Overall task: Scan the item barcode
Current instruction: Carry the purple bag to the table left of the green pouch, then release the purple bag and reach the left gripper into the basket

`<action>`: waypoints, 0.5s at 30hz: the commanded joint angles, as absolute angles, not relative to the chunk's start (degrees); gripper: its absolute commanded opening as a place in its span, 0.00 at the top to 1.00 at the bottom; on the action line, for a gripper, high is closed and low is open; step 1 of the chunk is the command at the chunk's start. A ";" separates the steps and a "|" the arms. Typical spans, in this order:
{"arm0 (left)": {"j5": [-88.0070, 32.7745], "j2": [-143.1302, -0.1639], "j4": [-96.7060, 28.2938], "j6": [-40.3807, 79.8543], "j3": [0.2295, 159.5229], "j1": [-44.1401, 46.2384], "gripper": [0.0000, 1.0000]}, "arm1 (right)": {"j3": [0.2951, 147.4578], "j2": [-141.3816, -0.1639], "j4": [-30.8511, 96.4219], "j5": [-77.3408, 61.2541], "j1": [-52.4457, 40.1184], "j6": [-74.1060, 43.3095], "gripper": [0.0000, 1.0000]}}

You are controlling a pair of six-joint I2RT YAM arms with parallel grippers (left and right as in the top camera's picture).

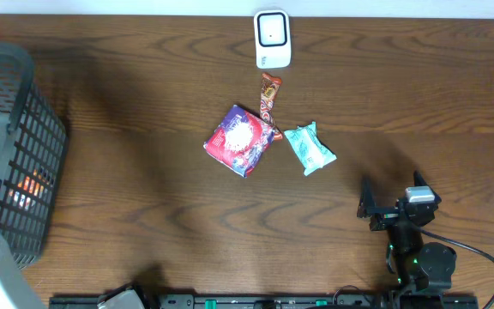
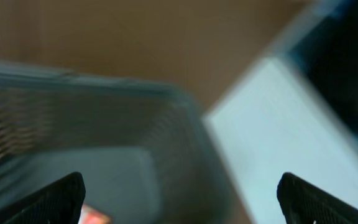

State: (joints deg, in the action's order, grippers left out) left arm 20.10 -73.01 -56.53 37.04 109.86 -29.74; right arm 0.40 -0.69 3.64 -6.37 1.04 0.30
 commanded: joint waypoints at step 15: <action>-0.99 -106.80 -70.06 33.17 104.47 -53.63 0.02 | 0.36 -0.38 3.88 -6.33 0.71 0.71 0.01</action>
State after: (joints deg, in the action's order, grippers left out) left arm 4.45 -104.29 -68.05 36.32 104.14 -50.87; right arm 0.40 -0.69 3.64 -6.37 1.04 0.30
